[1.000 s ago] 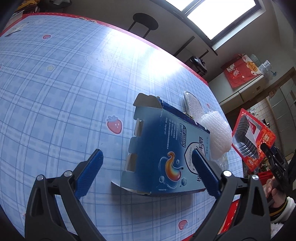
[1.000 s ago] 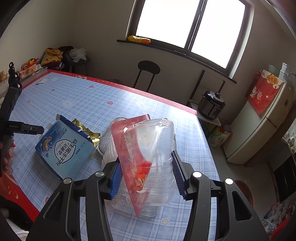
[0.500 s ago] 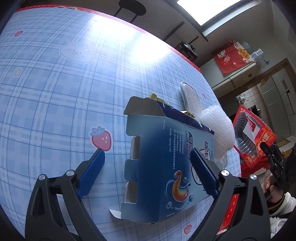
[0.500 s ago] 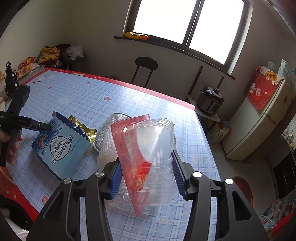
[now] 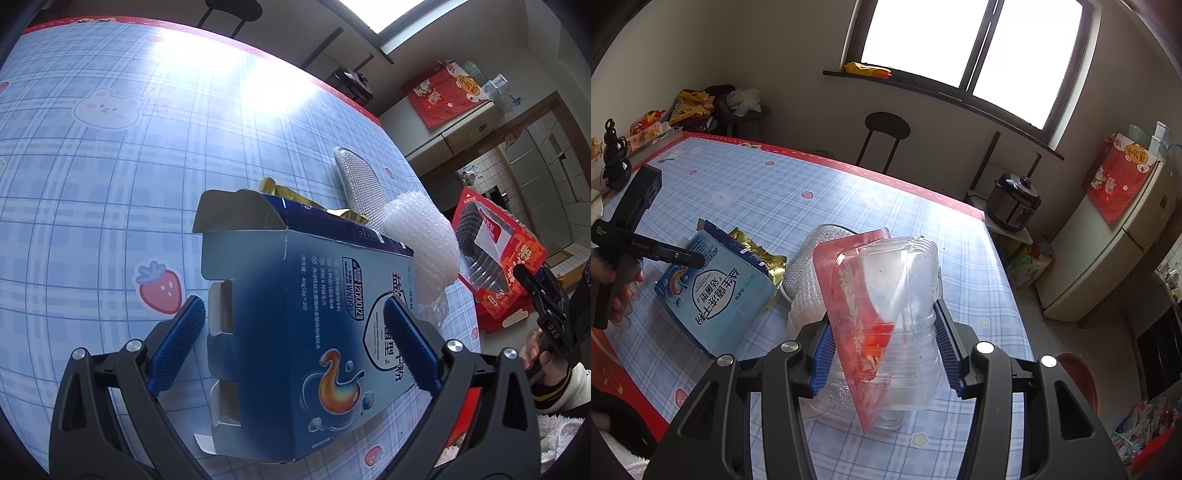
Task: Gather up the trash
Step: 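Grasp blue cardboard box with left tool while right holds the plastic tray, then carry tray with right tool to the bin and release it while left carries box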
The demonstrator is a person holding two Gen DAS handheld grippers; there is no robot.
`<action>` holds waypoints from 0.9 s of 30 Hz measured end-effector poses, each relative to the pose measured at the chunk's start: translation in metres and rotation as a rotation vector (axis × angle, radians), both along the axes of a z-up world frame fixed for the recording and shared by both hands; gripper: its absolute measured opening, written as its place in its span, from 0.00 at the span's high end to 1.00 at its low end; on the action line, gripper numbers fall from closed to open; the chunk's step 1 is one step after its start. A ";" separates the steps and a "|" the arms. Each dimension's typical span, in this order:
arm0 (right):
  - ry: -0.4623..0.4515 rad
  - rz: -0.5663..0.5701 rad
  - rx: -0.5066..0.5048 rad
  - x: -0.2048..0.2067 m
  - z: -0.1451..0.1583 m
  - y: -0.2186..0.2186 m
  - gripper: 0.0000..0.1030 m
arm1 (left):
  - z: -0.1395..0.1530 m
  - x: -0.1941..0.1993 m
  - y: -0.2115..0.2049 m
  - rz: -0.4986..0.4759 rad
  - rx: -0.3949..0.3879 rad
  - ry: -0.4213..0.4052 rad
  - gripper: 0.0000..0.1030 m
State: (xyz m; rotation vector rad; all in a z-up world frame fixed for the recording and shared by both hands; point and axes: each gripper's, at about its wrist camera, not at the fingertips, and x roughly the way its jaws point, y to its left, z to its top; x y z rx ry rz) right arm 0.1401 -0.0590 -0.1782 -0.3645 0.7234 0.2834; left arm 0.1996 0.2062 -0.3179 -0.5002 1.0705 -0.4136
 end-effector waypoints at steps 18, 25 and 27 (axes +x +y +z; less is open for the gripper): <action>-0.056 -0.027 0.056 -0.005 0.023 -0.012 0.51 | 0.001 -0.015 -0.003 0.028 -0.016 0.077 0.43; -0.079 -0.015 0.085 -0.009 0.033 -0.021 0.51 | 0.037 -0.061 -0.004 0.080 -0.088 -0.024 0.65; -0.075 -0.021 0.103 -0.008 0.034 -0.026 0.51 | 0.047 -0.071 -0.008 0.099 -0.091 -0.047 0.68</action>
